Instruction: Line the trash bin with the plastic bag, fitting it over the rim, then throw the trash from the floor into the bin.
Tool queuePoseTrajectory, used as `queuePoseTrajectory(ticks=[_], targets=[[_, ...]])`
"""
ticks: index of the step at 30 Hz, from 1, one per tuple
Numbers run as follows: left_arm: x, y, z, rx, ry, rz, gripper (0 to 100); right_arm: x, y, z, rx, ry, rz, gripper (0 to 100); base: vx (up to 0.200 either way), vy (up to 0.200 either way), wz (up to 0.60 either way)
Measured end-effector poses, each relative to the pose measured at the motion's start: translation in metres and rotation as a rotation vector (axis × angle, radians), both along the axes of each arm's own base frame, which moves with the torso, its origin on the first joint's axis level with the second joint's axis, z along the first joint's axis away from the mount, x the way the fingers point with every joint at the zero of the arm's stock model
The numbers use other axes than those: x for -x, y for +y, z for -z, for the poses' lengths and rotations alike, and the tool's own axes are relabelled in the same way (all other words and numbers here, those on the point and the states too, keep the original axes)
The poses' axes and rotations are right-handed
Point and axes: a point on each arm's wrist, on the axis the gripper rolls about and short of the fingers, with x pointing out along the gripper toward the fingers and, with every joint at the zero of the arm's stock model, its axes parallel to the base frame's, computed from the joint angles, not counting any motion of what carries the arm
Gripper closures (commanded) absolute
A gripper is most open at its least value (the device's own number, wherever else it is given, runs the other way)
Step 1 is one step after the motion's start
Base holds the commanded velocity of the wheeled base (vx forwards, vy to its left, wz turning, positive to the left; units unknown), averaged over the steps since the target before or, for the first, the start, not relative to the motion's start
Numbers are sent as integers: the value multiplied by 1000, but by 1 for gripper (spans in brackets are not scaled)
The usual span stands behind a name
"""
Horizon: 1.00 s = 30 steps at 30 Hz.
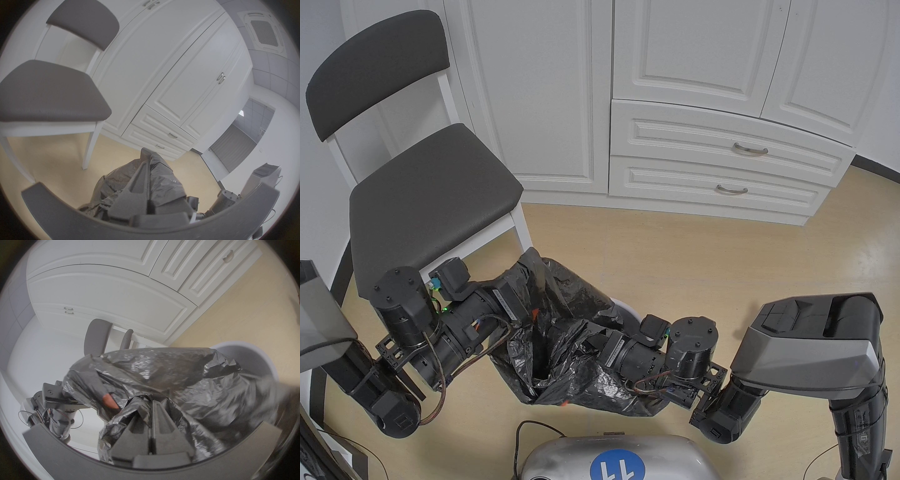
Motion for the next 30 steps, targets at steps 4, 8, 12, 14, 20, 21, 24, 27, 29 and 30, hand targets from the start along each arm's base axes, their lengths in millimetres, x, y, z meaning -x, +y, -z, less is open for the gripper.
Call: queuePoseTrajectory(ticks=[4,8,12,14,20,21,24,27,29,30], targets=[[5,2,-7,-7,-31,9,100,-4,-5,-2,9,-17,17,100,0,0,0],[7,3,-11,-2,-43,10,100,-6,-9,-3,18,-27,27,100,0,0,0],[9,4,-15,4,-56,10,100,-9,-12,-2,29,-34,39,100,0,0,0],[10,5,-18,10,-67,11,100,-11,-15,-1,38,-40,46,100,0,0,0],[17,10,-31,21,-116,18,100,-23,-30,7,72,-40,84,100,0,0,0],[19,11,-33,17,-123,22,100,-25,-33,8,80,-41,91,100,0,0,0],[25,14,-34,-4,-138,47,100,-29,-41,13,113,-47,107,100,0,0,0],[31,16,-32,-19,-133,80,100,-30,-50,20,143,-32,120,100,0,0,0],[36,16,-28,-30,-119,108,100,-28,-55,26,166,-17,126,100,0,0,0],[37,16,-27,-33,-113,115,100,-28,-57,28,174,-11,127,100,0,0,0]])
